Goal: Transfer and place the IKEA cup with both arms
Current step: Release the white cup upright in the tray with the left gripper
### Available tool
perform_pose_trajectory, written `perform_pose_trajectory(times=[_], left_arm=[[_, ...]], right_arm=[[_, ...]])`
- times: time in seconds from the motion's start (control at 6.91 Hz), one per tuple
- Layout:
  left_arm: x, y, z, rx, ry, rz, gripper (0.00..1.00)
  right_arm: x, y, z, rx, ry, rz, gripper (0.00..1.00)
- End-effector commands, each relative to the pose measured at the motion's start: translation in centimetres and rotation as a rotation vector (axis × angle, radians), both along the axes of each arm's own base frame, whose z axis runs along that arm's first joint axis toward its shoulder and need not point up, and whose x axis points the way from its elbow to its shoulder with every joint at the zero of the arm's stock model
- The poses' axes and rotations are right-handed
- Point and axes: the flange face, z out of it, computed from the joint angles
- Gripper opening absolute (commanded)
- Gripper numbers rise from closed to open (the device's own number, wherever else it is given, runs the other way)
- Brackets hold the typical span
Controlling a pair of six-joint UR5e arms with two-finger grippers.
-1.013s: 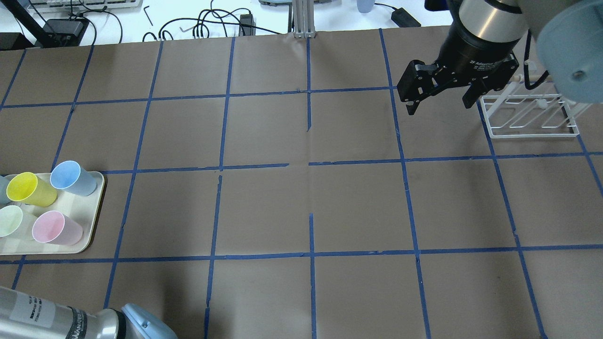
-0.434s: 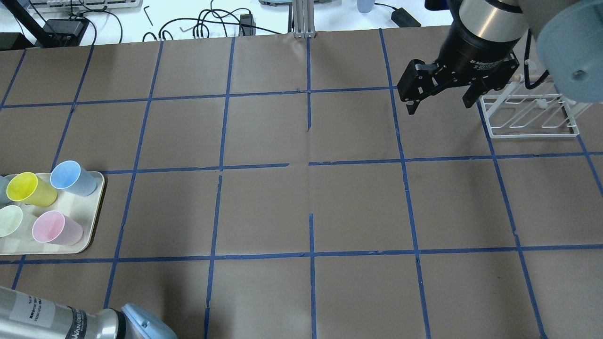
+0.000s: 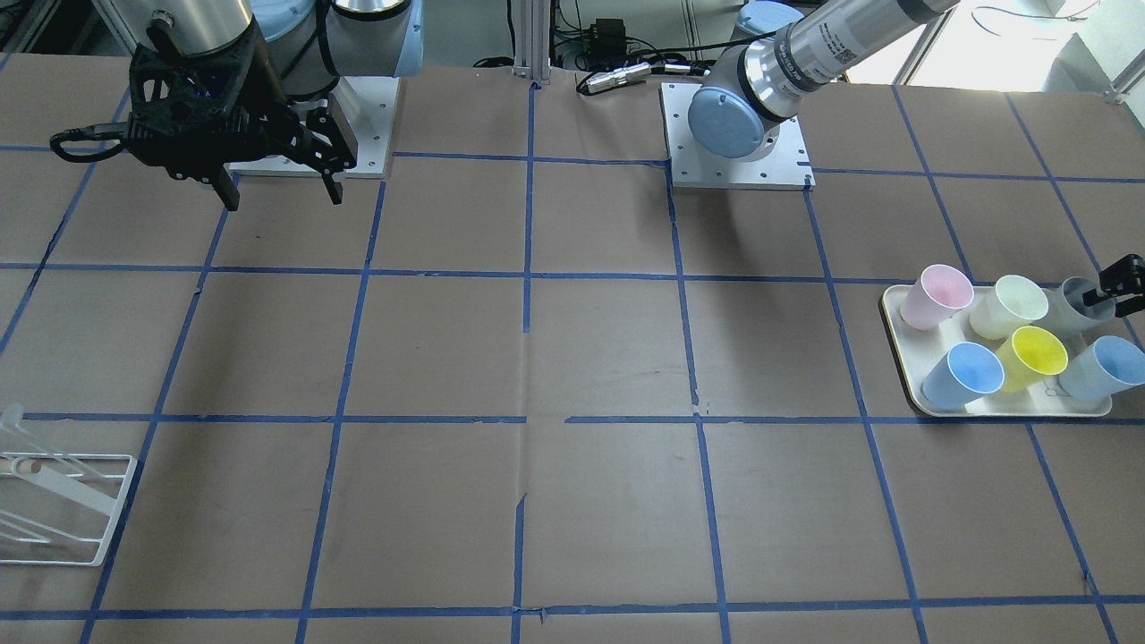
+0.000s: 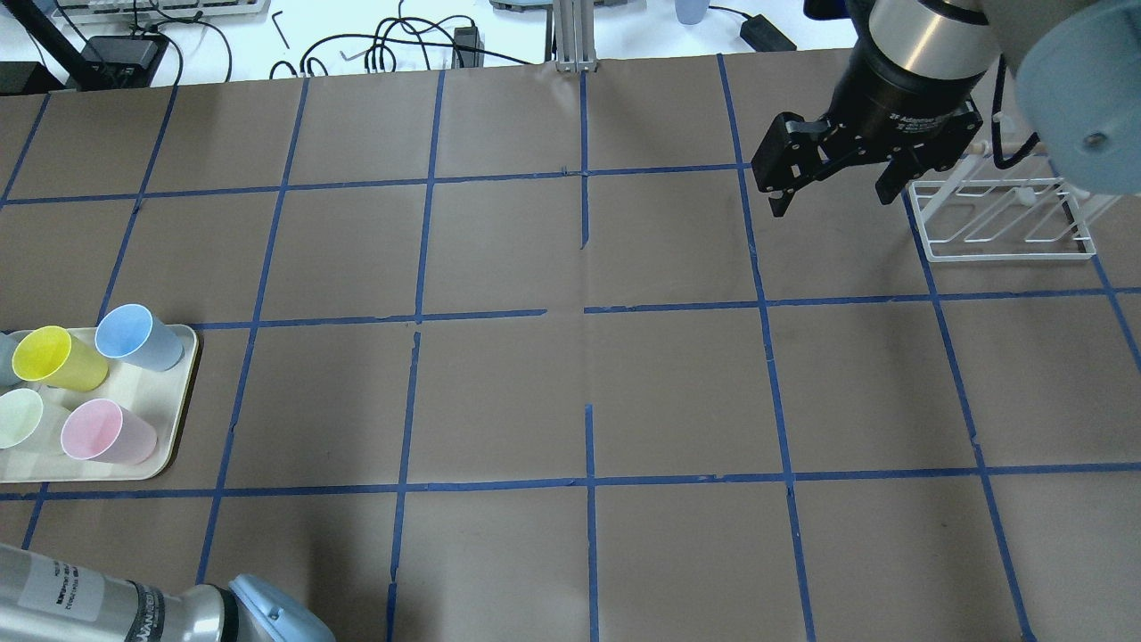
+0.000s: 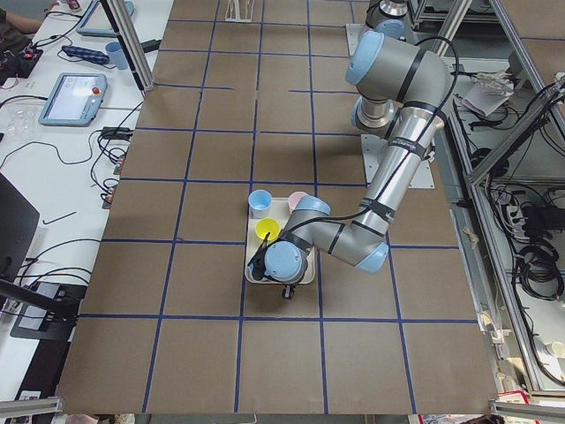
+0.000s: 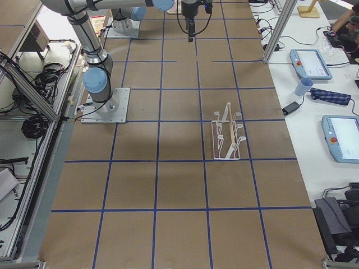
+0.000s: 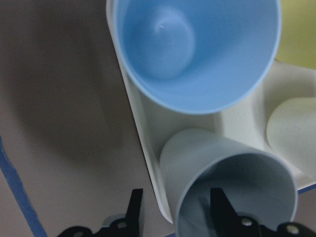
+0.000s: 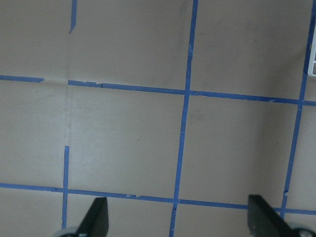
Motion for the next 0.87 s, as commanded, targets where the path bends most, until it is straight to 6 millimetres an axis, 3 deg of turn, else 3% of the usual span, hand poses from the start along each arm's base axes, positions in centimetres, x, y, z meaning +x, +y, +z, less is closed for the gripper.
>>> perform_pose_trajectory(times=[0.0,0.29,0.72], left_arm=[[0.3,-1.2,4.4,-0.032,-0.056,-0.014,0.84],[-4.5,-4.3,11.7,-0.057,-0.074,-0.06,0.85],[-17.3,-6.8,21.2,-0.019,-0.122,0.01,0.85]], right_arm=[[0.0,0.0,0.0,0.0,0.0,0.0,1.0],[0.0,0.0,0.0,-0.002,0.0,0.0,1.0],[-0.1,0.0,0.0,0.0,-0.002,-0.002,1.0]])
